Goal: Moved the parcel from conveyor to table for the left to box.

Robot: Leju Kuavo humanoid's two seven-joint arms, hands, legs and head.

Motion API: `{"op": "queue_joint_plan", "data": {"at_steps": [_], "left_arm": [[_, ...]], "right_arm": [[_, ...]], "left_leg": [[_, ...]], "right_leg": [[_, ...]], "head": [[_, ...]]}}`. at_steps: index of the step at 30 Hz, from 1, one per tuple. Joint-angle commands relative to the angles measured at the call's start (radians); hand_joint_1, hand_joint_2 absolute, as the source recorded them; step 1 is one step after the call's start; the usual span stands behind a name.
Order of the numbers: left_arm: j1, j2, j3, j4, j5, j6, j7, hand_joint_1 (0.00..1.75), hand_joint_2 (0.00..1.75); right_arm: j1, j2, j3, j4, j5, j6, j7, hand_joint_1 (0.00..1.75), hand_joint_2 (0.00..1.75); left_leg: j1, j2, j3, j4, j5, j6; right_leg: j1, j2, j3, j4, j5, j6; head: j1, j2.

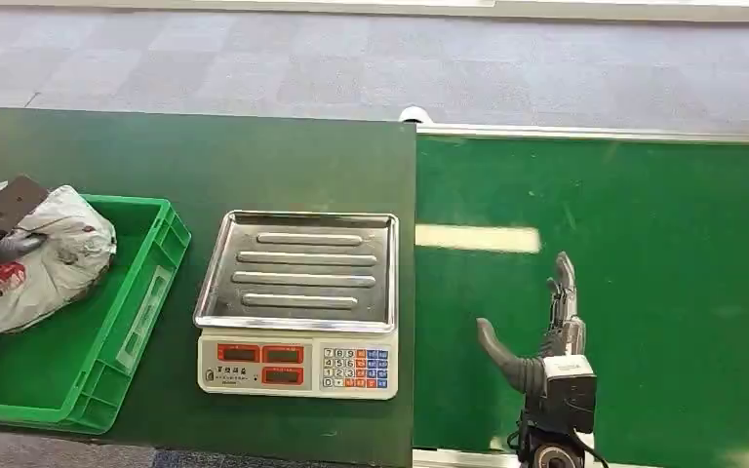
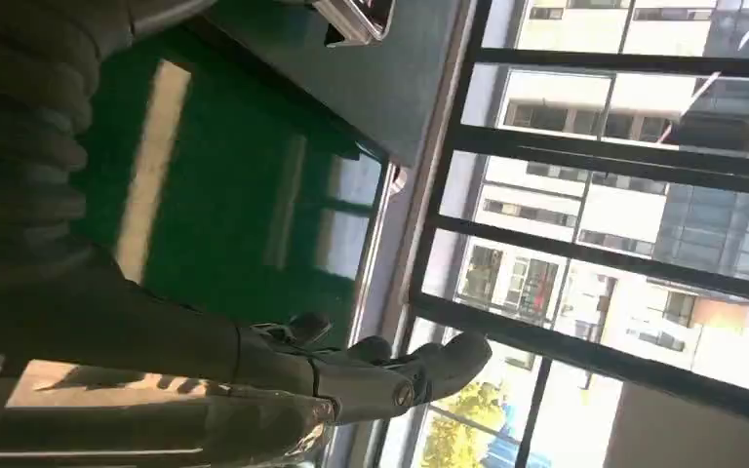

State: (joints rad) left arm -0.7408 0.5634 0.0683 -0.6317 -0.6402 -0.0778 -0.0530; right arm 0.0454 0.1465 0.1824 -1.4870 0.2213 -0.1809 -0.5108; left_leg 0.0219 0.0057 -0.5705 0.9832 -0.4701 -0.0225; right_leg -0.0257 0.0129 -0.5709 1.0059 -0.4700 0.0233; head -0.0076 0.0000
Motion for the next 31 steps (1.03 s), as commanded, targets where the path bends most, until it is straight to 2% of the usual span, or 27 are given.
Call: {"op": "queue_joint_plan", "data": {"at_steps": [1,6,10,14,15,17,19,23,25,26,27,28,29,31], "left_arm": [[0.151,-0.068,0.107,-0.233,0.215,-0.018,-0.054,0.0,1.75],[0.269,-0.139,0.203,-0.467,0.479,-0.035,-0.085,0.0,1.75],[0.363,-0.18,0.246,-0.579,0.66,-0.017,-0.143,0.0,1.75],[0.478,-0.274,0.246,-0.72,0.755,0.025,-0.201,0.0,1.75],[0.517,-0.324,0.246,-0.77,0.762,0.036,-0.244,0.0,1.75],[0.561,-0.367,0.217,-0.825,0.754,0.059,-0.27,0.0,1.75],[0.601,-0.406,0.13,-0.858,0.648,0.106,-0.311,0.0,1.75],[0.655,-0.522,-0.035,-0.863,0.614,0.078,-0.349,0.0,1.75],[0.67,-0.554,-0.11,-0.854,0.568,0.103,-0.372,0.0,1.75],[0.69,-0.59,-0.115,-0.872,0.657,0.071,-0.424,0.0,1.75],[0.712,-0.615,-0.139,-0.89,0.626,0.115,-0.471,0.0,1.75],[0.73,-0.62,-0.186,-0.904,0.6,0.174,-0.496,0.0,1.75],[0.753,-0.654,-0.183,-0.923,0.709,0.176,-0.514,0.0,1.75],[0.786,-0.651,-0.22,-0.939,0.796,0.168,-0.504,0.0,1.75]], "right_arm": [[-0.021,0.009,-0.061,0.092,-0.019,0.032,0.009,0.0,1.75],[-0.02,0.012,-0.073,0.084,-0.013,0.065,0.037,0.0,1.75],[-0.037,-0.002,-0.065,0.111,-0.022,0.112,0.061,0.0,1.75],[-0.041,-0.014,-0.062,0.112,-0.058,0.163,0.077,0.0,1.75],[-0.045,-0.014,-0.063,0.117,-0.066,0.179,0.088,0.0,1.75],[-0.052,-0.011,-0.067,0.125,-0.073,0.194,0.103,0.0,1.75],[-0.054,-0.007,-0.075,0.114,-0.079,0.208,0.116,0.0,1.75],[-0.037,-0.017,-0.091,0.087,-0.119,0.24,0.14,0.0,1.75],[-0.025,-0.027,-0.089,0.066,-0.122,0.24,0.14,0.0,1.75],[-0.017,-0.02,-0.102,0.05,-0.165,0.247,0.117,0.0,1.75],[-0.009,-0.017,-0.109,0.036,-0.192,0.249,0.095,0.0,1.75],[0.0,-0.02,-0.108,0.024,-0.2,0.246,0.085,0.0,1.75],[0.007,-0.019,-0.108,0.016,-0.191,0.219,0.048,0.0,1.75],[0.01,-0.028,-0.089,0.023,-0.198,0.218,0.052,0.0,1.75]], "left_leg": [[0.0,-0.001,0.002,-0.001,0.0,0.001],[0.001,-0.004,0.002,-0.003,0.001,0.003],[0.0,0.001,0.004,-0.003,0.001,0.002],[-0.001,0.0,0.005,-0.005,0.001,0.003],[-0.001,-0.001,0.003,-0.003,0.0,0.002],[-0.002,-0.002,0.004,-0.004,0.001,0.002],[-0.001,-0.002,0.004,-0.004,0.001,0.003],[-0.003,-0.005,0.002,-0.003,0.001,0.002],[-0.003,-0.008,0.003,-0.003,0.001,0.003],[-0.003,-0.009,0.003,-0.004,0.002,0.004],[-0.003,-0.005,0.002,-0.001,0.0,0.002],[-0.003,-0.007,0.003,-0.002,0.0,0.003],[-0.003,-0.005,0.001,-0.001,0.0,0.002],[-0.003,-0.005,0.003,-0.002,-0.001,0.004]], "right_leg": [[0.0,-0.001,0.002,-0.002,0.0,-0.001],[0.002,-0.005,0.004,-0.004,0.0,-0.003],[0.0,0.0,0.003,-0.004,0.001,-0.001],[0.0,-0.002,0.005,-0.005,0.001,-0.001],[-0.001,-0.002,0.003,-0.004,0.0,-0.001],[-0.001,-0.003,0.004,-0.005,0.0,-0.001],[-0.001,-0.003,0.005,-0.005,0.001,-0.001],[-0.003,-0.005,0.003,-0.003,0.0,0.0],[-0.002,-0.009,0.006,-0.006,0.0,-0.001],[-0.002,-0.01,0.007,-0.007,0.0,-0.001],[-0.003,-0.005,0.003,-0.003,-0.001,0.0],[-0.002,-0.007,0.005,-0.005,0.0,0.0],[-0.003,-0.005,0.004,-0.003,-0.001,0.0],[-0.002,-0.006,0.006,-0.005,-0.001,-0.001]], "head": [[0.0,0.0],[0.0,0.0],[0.0,0.0],[0.0,0.0],[0.0,0.0],[0.0,0.0],[0.0,0.0],[0.0,0.0],[0.0,0.0],[0.0,0.0],[0.0,0.0],[0.0,0.0],[0.0,0.0],[0.0,0.0]]}}
